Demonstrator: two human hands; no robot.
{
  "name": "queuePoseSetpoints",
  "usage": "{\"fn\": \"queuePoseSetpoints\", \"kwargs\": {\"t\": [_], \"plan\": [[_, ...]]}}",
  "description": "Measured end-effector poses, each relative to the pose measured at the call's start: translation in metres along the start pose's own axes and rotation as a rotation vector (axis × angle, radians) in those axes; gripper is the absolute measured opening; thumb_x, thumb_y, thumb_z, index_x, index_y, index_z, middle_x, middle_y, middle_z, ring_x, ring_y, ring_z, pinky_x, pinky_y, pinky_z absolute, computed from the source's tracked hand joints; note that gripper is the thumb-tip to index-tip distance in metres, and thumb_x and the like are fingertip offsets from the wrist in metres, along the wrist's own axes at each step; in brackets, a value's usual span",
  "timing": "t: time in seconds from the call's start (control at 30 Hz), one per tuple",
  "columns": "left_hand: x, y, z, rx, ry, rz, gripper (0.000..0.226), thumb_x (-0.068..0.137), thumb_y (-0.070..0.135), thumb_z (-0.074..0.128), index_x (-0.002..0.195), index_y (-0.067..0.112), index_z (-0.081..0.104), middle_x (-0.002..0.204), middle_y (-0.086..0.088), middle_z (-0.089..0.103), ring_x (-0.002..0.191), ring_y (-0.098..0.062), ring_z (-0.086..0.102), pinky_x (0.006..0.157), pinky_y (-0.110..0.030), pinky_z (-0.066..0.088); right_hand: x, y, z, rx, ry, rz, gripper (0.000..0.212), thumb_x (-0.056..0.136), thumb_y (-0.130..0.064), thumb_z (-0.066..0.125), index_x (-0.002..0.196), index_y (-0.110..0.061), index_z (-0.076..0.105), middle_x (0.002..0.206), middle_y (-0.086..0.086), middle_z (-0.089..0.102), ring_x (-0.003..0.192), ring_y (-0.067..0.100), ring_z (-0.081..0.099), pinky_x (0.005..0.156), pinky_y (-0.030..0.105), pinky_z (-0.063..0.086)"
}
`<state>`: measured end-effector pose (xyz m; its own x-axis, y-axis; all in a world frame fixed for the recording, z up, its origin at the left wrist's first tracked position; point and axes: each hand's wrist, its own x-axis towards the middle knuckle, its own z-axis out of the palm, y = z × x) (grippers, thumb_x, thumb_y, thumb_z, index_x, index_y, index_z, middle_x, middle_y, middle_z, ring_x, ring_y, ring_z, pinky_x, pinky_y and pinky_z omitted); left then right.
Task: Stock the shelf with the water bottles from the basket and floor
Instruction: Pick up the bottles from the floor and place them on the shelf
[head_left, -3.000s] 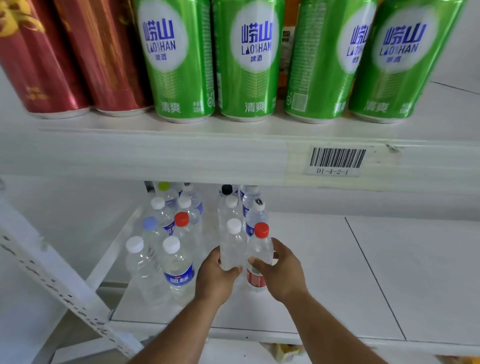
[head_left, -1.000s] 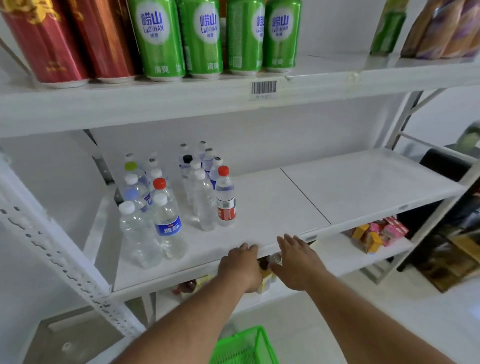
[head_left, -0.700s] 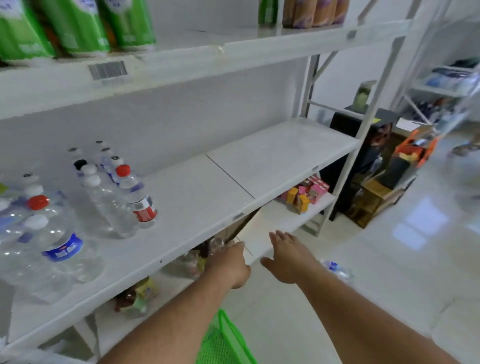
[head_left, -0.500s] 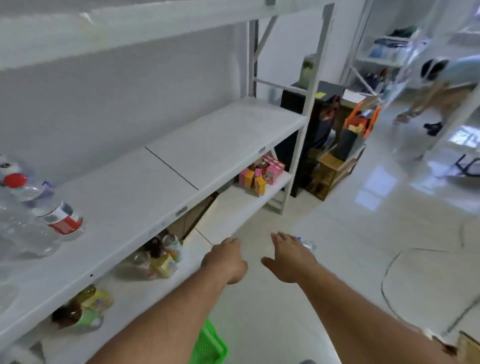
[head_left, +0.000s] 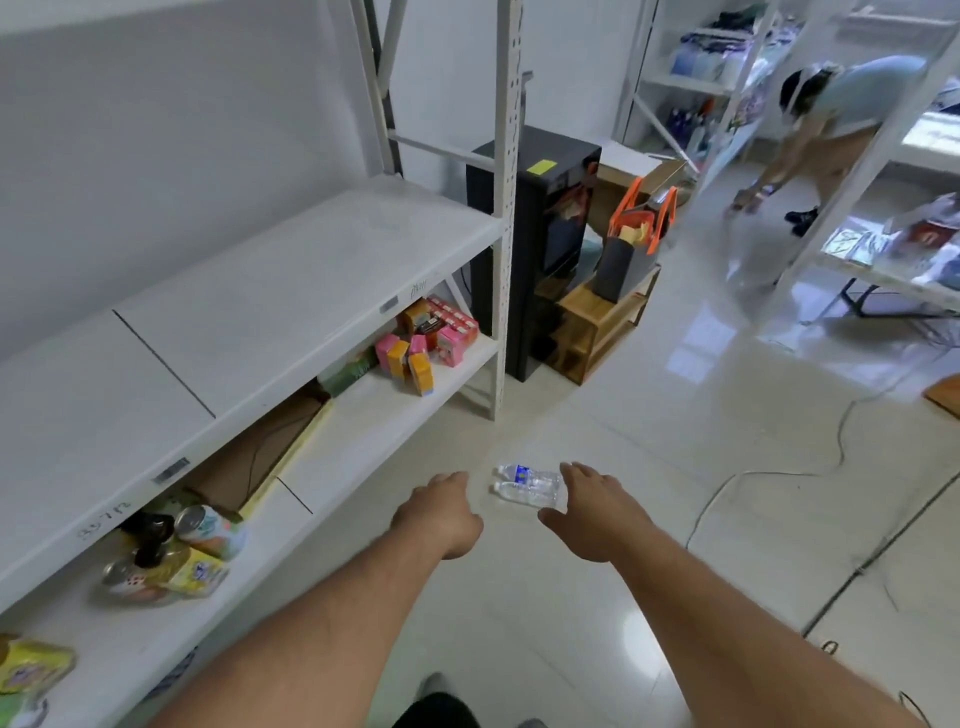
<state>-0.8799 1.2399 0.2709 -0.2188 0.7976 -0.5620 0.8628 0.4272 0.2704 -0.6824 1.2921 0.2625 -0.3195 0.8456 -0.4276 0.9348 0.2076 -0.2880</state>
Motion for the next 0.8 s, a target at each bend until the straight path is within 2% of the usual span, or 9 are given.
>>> {"fn": "queuePoseSetpoints", "kwargs": {"t": [0.13,0.37,0.53,0.67,0.8], "plan": [[0.040,0.029,-0.002,-0.012,-0.012,-0.006,0.068,0.090,0.035,0.050,0.153,0.028,0.023,0.156,0.001,0.029,0.137,-0.027,0.038,0.103,-0.039,0.040,0.038,0.026,-0.014,-0.020,-0.018,0.008,0.079,0.092,-0.056,0.051,0.154,-0.017,0.023,0.159,0.002,0.029,0.141,0.029,0.033,0.110,0.036,0.032],[0.143,0.061,-0.004,-0.103,-0.022,-0.046,0.067,0.088,0.036,0.053,0.150,0.028,0.029,0.153,0.000,0.035,0.133,-0.028,0.043,0.101,-0.038,0.041,0.141,0.051,-0.048,-0.141,-0.069,-0.043,0.081,0.092,-0.058,0.051,0.156,-0.020,0.019,0.162,0.002,0.025,0.144,0.028,0.030,0.112,0.039,0.032],[0.225,0.079,-0.019,-0.220,-0.047,-0.110,0.068,0.089,0.038,0.056,0.150,0.026,0.029,0.154,-0.003,0.035,0.134,-0.028,0.044,0.105,-0.038,0.041,0.226,0.062,-0.085,-0.250,-0.131,-0.091,0.078,0.094,-0.057,0.050,0.155,-0.019,0.021,0.161,0.002,0.028,0.142,0.028,0.033,0.111,0.040,0.035],[0.268,0.093,-0.049,-0.247,-0.045,-0.160,0.066,0.087,0.038,0.057,0.147,0.023,0.034,0.149,-0.004,0.042,0.129,-0.028,0.049,0.102,-0.038,0.045,0.279,0.061,-0.122,-0.291,-0.134,-0.135,0.074,0.094,-0.056,0.050,0.153,-0.017,0.027,0.156,0.003,0.036,0.136,0.029,0.040,0.106,0.039,0.040],[0.300,0.100,-0.086,-0.303,-0.012,-0.204,0.072,0.088,0.036,0.055,0.152,0.023,0.026,0.153,-0.004,0.039,0.134,-0.028,0.045,0.103,-0.037,0.043,0.320,0.054,-0.155,-0.287,-0.150,-0.170,0.075,0.094,-0.055,0.051,0.154,-0.018,0.026,0.157,0.004,0.036,0.136,0.028,0.042,0.106,0.038,0.041]]}}
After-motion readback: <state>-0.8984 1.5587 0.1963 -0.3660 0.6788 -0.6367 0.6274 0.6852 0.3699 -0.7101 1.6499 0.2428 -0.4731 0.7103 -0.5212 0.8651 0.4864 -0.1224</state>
